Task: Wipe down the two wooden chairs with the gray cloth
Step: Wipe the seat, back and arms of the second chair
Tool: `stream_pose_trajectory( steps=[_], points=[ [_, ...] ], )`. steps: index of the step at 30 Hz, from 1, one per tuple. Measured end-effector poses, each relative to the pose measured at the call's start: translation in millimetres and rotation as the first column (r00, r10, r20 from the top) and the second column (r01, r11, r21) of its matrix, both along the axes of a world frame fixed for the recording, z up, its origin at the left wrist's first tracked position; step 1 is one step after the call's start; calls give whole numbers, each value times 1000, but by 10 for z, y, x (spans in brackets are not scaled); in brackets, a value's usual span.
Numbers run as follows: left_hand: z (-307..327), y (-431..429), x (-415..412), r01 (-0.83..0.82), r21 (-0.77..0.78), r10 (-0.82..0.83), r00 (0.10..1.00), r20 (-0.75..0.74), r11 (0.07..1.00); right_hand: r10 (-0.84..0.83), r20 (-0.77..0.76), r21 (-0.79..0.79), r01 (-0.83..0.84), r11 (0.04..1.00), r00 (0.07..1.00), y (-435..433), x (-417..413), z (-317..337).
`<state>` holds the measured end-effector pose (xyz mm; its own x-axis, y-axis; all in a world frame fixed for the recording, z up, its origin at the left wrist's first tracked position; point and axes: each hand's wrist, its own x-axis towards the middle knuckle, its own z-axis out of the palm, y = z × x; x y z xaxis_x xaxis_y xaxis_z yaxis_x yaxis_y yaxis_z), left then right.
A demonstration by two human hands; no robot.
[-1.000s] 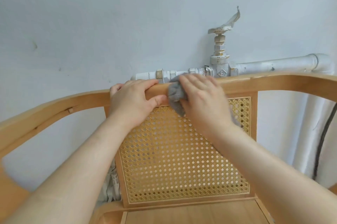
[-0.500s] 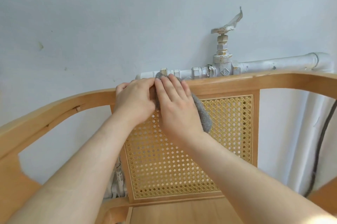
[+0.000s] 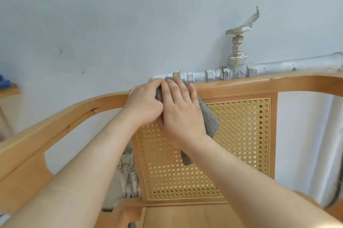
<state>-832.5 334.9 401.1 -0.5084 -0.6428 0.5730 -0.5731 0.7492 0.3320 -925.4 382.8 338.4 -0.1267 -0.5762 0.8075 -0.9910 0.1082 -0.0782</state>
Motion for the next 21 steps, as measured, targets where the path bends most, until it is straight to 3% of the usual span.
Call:
stream_pose_trajectory(
  steps=[2, 4, 6, 8, 9, 10, 12, 13, 15, 18, 21],
  points=[
    [-10, 61, -37, 28, -9, -29, 989, -145, 1000, 67, -62, 66, -63, 996, 996, 105, -143, 10],
    [-104, 176, -178, 81, -116, -105, 969, -224, 990, 223, -15, 138, -219, 966, 975, 236, -267, 113],
    [-230, 238, -298, 114, -202, -158, 964, -212, 973, 397, 121, 163, -413, 896, 910, 361, -365, 264],
    [-322, 178, -322, 59, -320, -125, 974, -189, 945, 492, 375, 34, -542, 840, 786, 515, -495, 397],
    [-356, 138, -301, 19, -393, -84, 985, -149, 919, 486, 481, -71, -520, 851, 730, 602, -583, 430],
    [-379, 97, -263, -9, -453, -46, 993, -110, 892, 429, 504, -138, -420, 897, 750, 660, -702, 427],
    [-364, 11, -167, -57, -512, 20, 997, -77, 857, 120, 339, -118, -85, 989, 933, 691, -965, 340],
    [-348, -41, -101, -89, -515, 63, 996, -69, 852, -8, 215, -87, 27, 996, 976, 679, -1054, 277],
    [-317, -158, 119, -181, -493, 170, 983, -68, 851, -88, 79, -67, 93, 993, 993, 595, -1132, 137],
    [-346, -271, 430, -355, -506, 359, 929, -95, 786, -123, 68, -123, 131, 984, 990, 486, -1107, 56],
    [-502, -78, 180, -286, -515, 293, 954, -72, 808, -136, 52, -198, 144, 970, 989, 433, -1084, 14]
  ],
)
